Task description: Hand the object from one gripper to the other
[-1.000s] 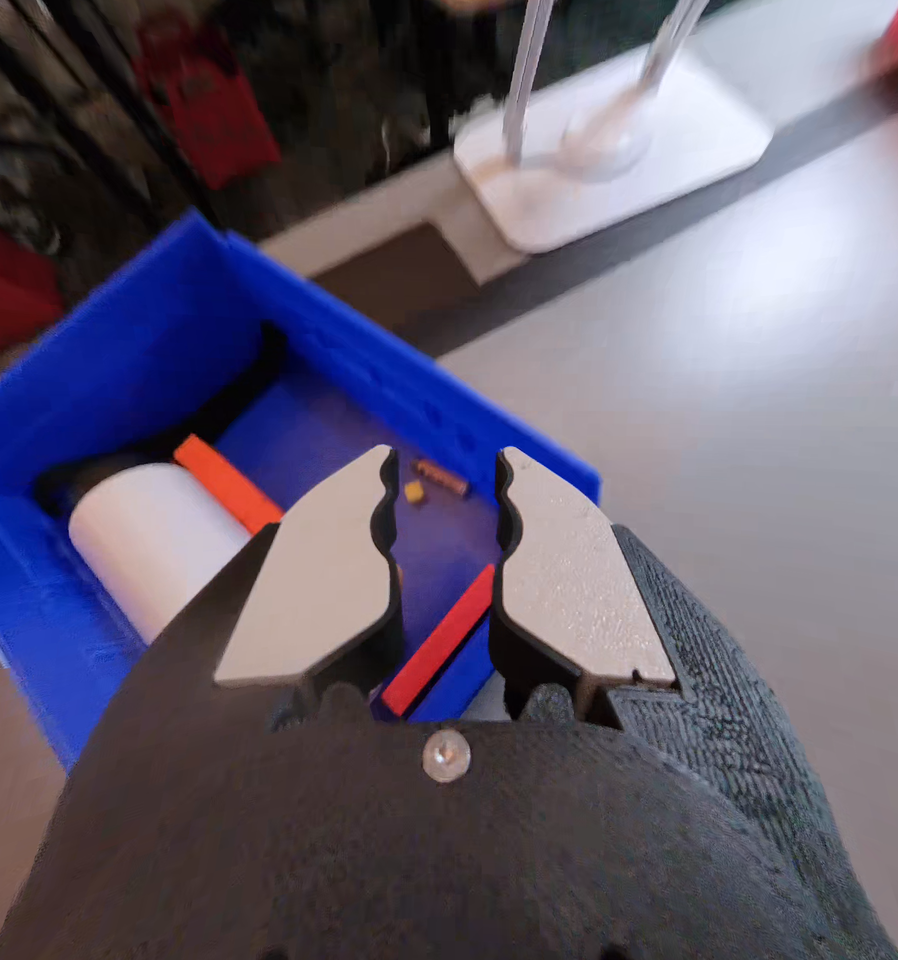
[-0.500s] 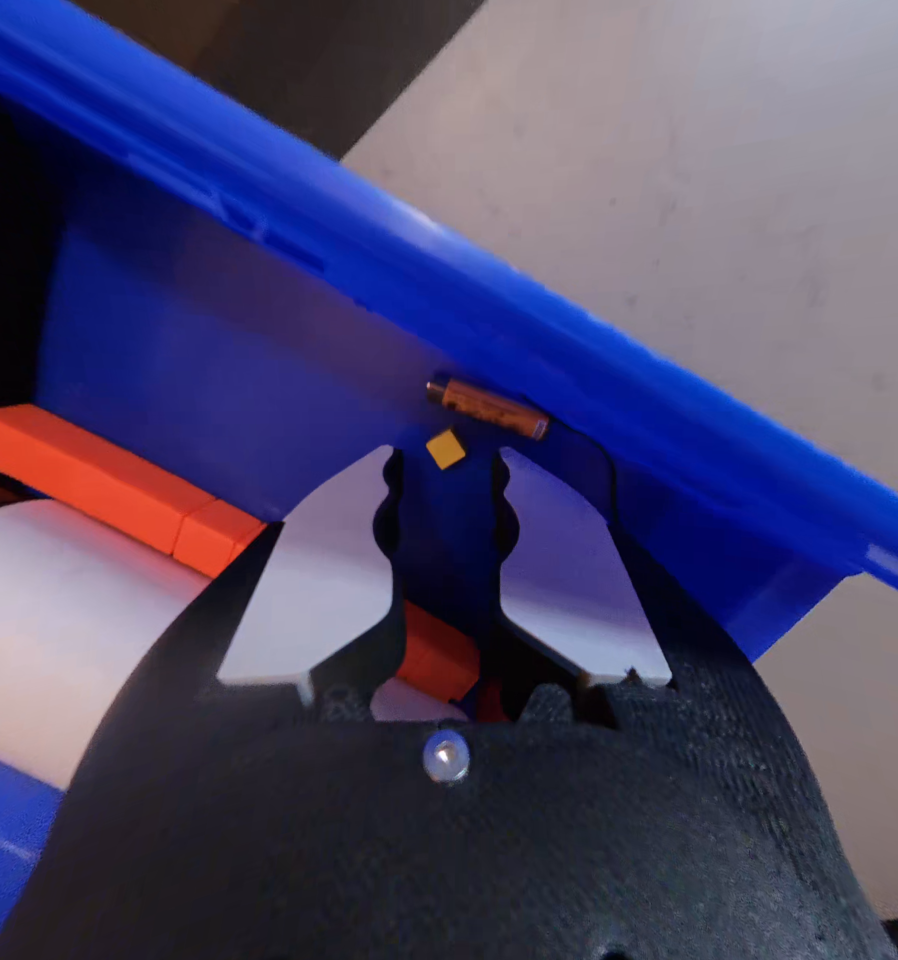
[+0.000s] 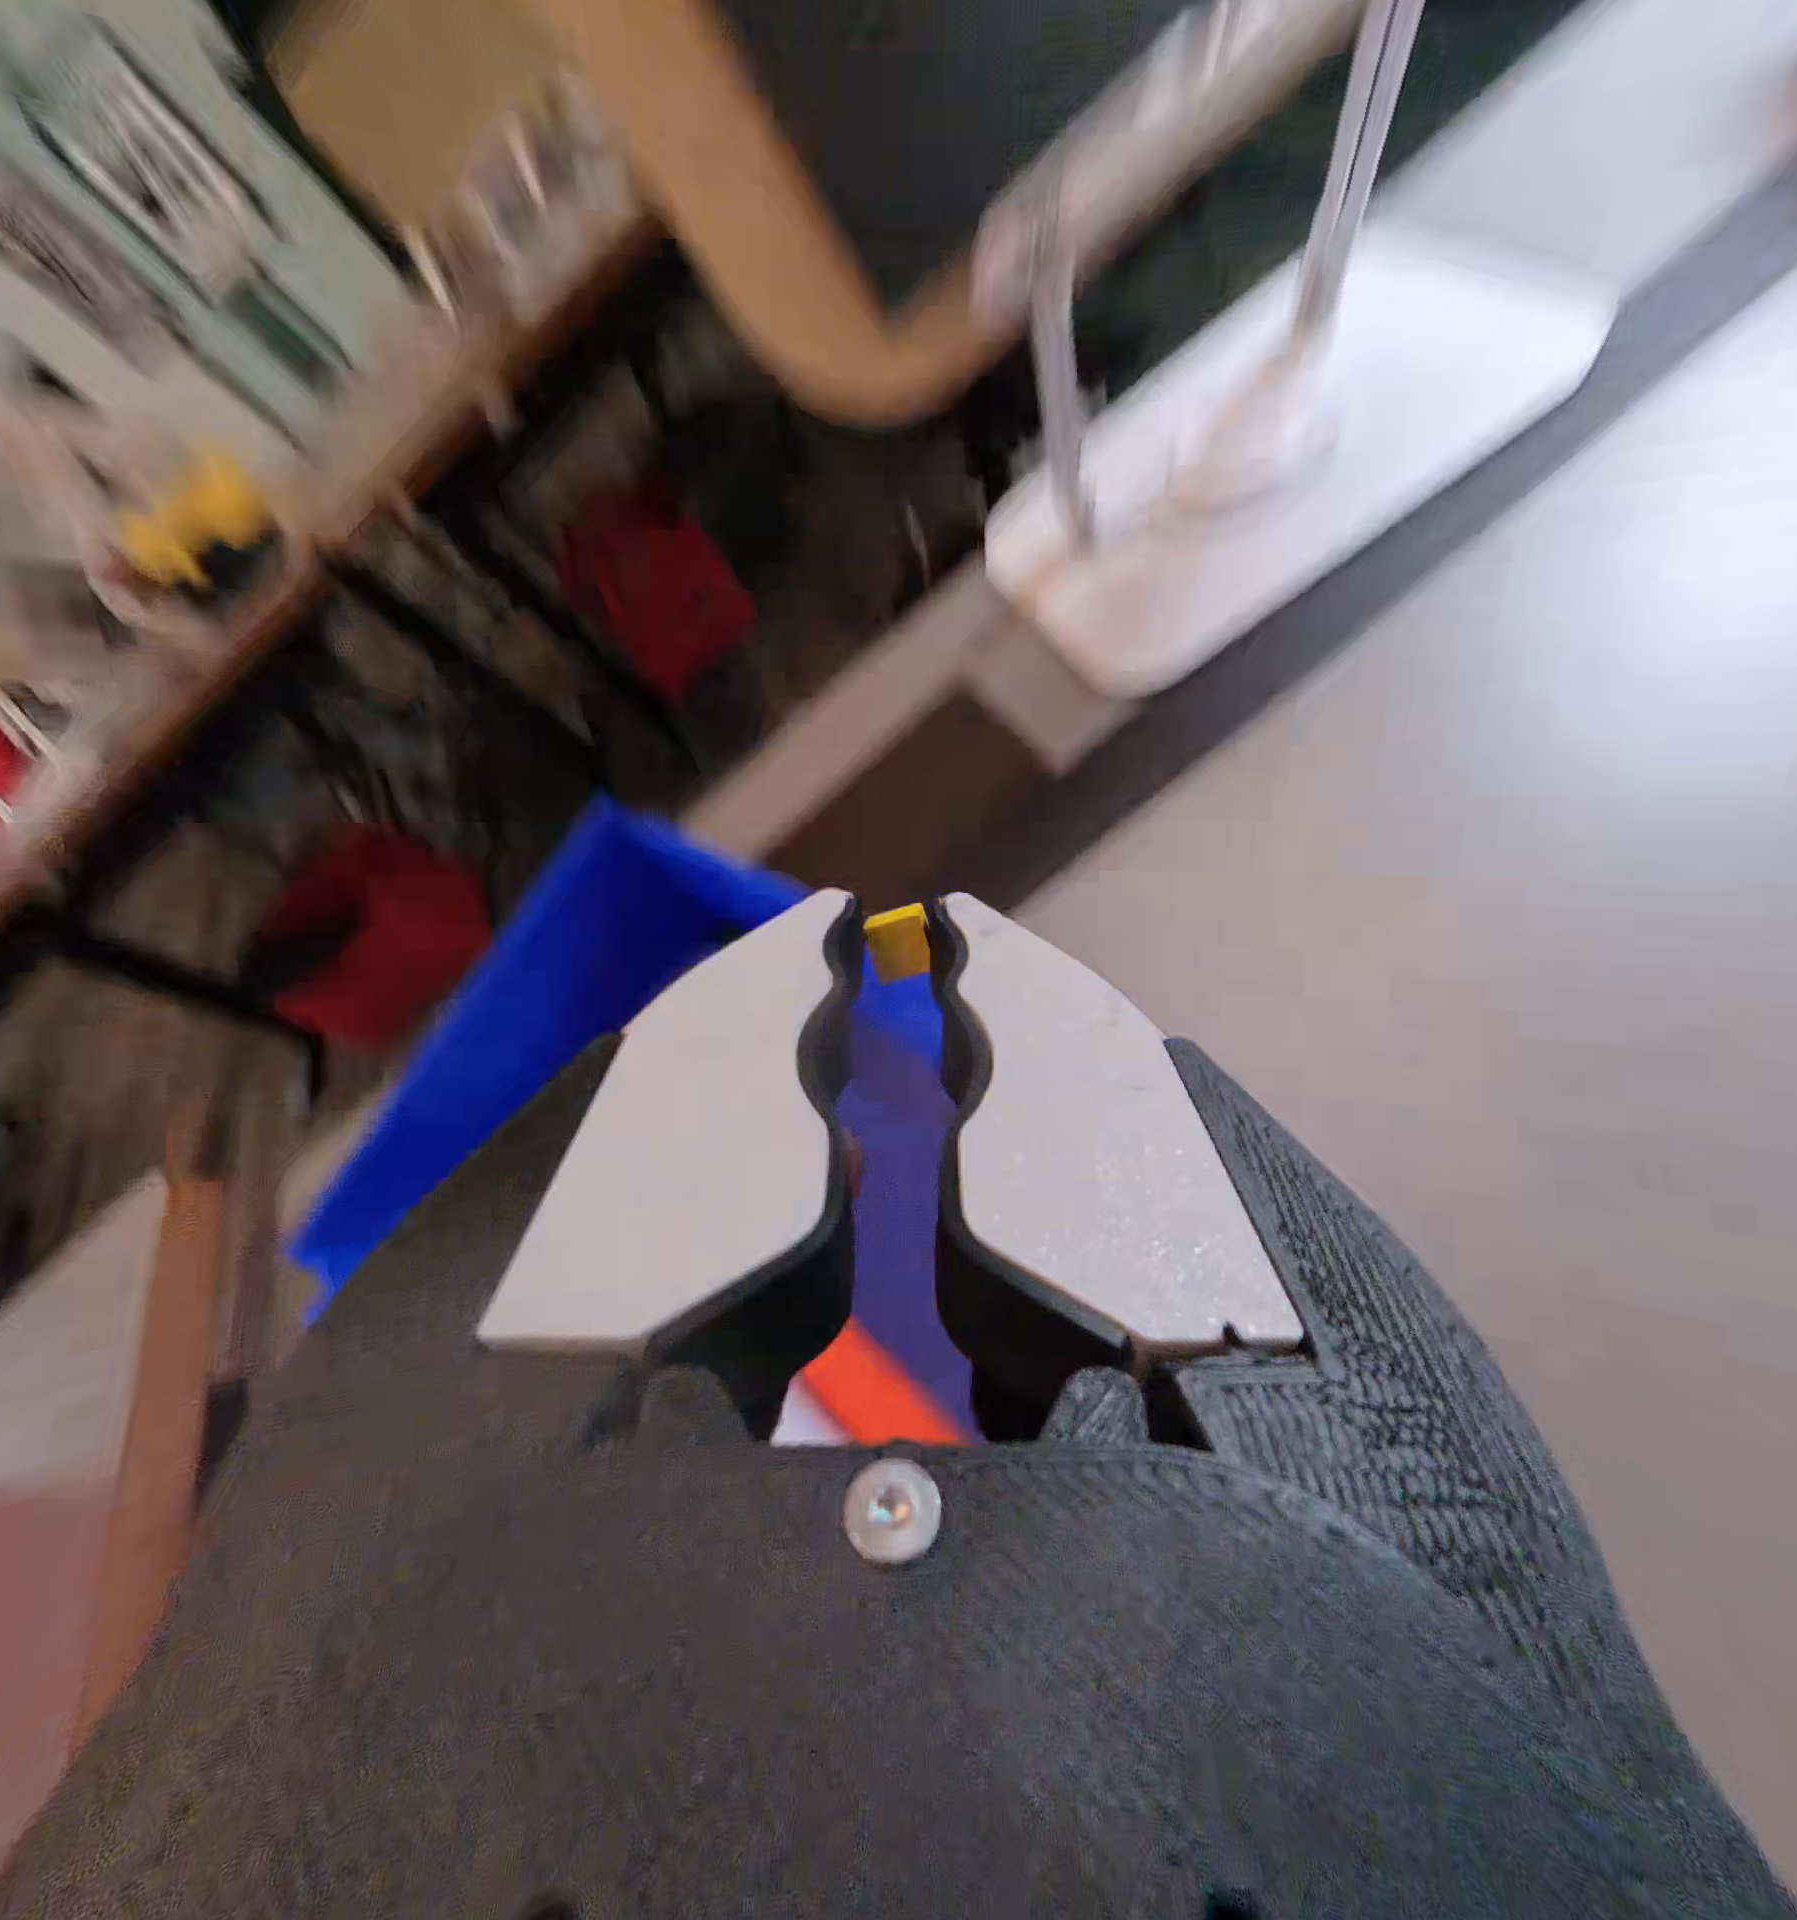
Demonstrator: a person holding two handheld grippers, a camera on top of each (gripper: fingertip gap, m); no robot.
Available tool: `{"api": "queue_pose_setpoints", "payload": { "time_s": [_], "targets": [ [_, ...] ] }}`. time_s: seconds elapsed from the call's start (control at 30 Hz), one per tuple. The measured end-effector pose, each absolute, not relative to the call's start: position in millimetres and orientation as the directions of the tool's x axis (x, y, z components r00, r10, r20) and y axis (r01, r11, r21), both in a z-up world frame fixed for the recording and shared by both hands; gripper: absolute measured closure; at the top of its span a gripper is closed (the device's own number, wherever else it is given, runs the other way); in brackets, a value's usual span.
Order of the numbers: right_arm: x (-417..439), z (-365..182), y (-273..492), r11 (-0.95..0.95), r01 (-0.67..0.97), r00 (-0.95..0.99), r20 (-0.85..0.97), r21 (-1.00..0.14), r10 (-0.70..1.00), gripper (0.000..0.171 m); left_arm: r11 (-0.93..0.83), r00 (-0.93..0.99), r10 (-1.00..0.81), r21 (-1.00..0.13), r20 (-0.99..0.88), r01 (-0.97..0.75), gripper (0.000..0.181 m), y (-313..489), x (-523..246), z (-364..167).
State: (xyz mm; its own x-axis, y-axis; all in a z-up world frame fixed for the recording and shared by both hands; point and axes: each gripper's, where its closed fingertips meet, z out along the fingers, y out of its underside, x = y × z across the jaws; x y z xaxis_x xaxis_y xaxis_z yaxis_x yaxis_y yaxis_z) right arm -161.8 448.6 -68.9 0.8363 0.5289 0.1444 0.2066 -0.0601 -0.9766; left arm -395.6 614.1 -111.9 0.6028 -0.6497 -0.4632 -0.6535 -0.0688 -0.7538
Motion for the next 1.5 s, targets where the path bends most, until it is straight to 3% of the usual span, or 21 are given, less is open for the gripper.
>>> {"api": "queue_pose_setpoints", "payload": {
  "time_s": [0.03,0.13,0.23,0.3,0.5,0.77,0.83,0.9,1.2,1.3,1.37,1.5],
  "targets": [
    [-164,-62,445,-0.047,0.194,0.831,0.139,-0.98,0.539,0.145,0.036,0.606,-0.634,-0.801,-0.481,-0.598,0.169,599,-381,-87],
    [-178,-31,424,0.052,0.123,0.786,0.129,-0.991,0.604,0.143,0.366,0.525,-0.686,-0.863,-0.504,-0.349,0.169,532,-326,-27],
    [-197,3,392,0.145,0.031,0.71,0.123,-0.989,0.693,0.142,0.602,0.405,-0.728,-0.798,-0.553,-0.007,0.169,445,-286,14],
    [-206,22,372,0.174,-0.026,0.661,0.113,-0.984,0.742,0.142,0.66,0.344,-0.73,-0.741,-0.591,0.126,0.169,399,-268,24],
    [-225,51,326,0.11,-0.129,0.504,0.03,-0.985,0.863,0.142,0.793,0.335,-0.6,-0.594,-0.726,0.135,0.169,340,-246,21],
    [-254,11,327,-0.109,-0.01,0.403,-0.104,-0.994,0.909,0.142,0.889,0.292,-0.453,-0.453,-0.842,0.073,0.169,318,-244,14],
    [-260,8,323,-0.177,-0.035,0.34,-0.178,-0.984,0.923,0.153,0.907,0.296,-0.412,-0.417,-0.862,0.051,0.169,317,-246,13],
    [-260,9,320,-0.223,-0.069,0.28,-0.233,-0.972,0.931,0.16,0.907,0.268,-0.419,-0.415,-0.867,0.074,0.17,312,-248,13],
    [-272,13,302,-0.407,-0.158,-0.015,-0.41,-0.9,0.912,0.157,0.935,0.225,-0.354,-0.341,-0.908,0.096,0.17,293,-254,14],
    [-272,15,301,-0.386,-0.169,-0.016,-0.389,-0.907,0.921,0.157,0.903,0.219,-0.429,-0.414,-0.876,0.114,0.17,295,-255,18],
    [-266,24,307,-0.323,-0.213,0.038,-0.338,-0.922,0.94,0.158,0.802,0.21,-0.597,-0.571,-0.774,0.175,0.166,304,-257,25],
    [-234,40,325,0.05,-0.177,0.399,-0.025,-0.983,0.916,0.158,0.248,0.006,-0.966,-0.923,-0.258,0.294,0.157,333,-262,39]
  ]
}}
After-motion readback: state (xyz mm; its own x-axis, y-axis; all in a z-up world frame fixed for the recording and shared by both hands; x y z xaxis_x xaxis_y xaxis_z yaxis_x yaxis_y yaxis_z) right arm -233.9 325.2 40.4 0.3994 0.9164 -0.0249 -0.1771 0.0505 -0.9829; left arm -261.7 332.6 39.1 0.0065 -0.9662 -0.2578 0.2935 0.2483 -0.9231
